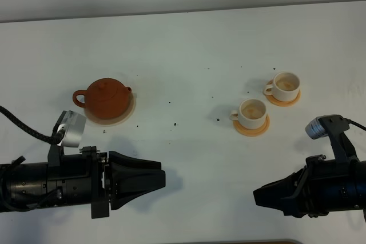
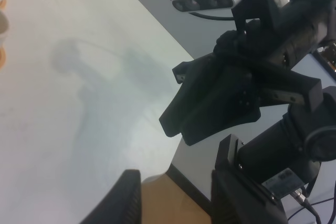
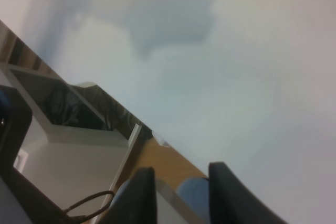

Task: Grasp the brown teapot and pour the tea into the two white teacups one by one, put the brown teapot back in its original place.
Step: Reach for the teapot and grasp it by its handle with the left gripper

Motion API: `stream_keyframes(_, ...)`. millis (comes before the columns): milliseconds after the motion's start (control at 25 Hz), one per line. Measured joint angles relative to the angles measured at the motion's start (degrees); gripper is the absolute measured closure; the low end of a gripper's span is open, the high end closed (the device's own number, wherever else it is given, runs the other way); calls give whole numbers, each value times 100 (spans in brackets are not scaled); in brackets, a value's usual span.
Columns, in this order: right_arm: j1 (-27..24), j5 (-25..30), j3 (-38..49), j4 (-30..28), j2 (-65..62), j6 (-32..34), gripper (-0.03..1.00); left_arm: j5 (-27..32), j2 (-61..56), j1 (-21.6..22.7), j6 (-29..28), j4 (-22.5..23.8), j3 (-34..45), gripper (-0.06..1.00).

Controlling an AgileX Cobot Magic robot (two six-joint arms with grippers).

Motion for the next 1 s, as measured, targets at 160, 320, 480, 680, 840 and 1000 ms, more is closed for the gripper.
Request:
stream_keyframes(160, 0, 0, 0, 0, 0, 0, 73, 0, 0, 0, 0, 0, 0, 62)
stream_keyframes(320, 0, 0, 0, 0, 0, 0, 73, 0, 0, 0, 0, 0, 0, 62)
stream_keyframes(480, 0, 0, 0, 0, 0, 0, 73, 0, 0, 0, 0, 0, 0, 62)
stream_keyframes(680, 0, 0, 0, 0, 0, 0, 73, 0, 0, 0, 0, 0, 0, 62)
stream_keyframes(840, 0, 0, 0, 0, 0, 0, 73, 4, 0, 0, -5, -59, 0, 62)
stream_keyframes(1000, 0, 0, 0, 0, 0, 0, 73, 40, 0, 0, -5, -125, 0, 62)
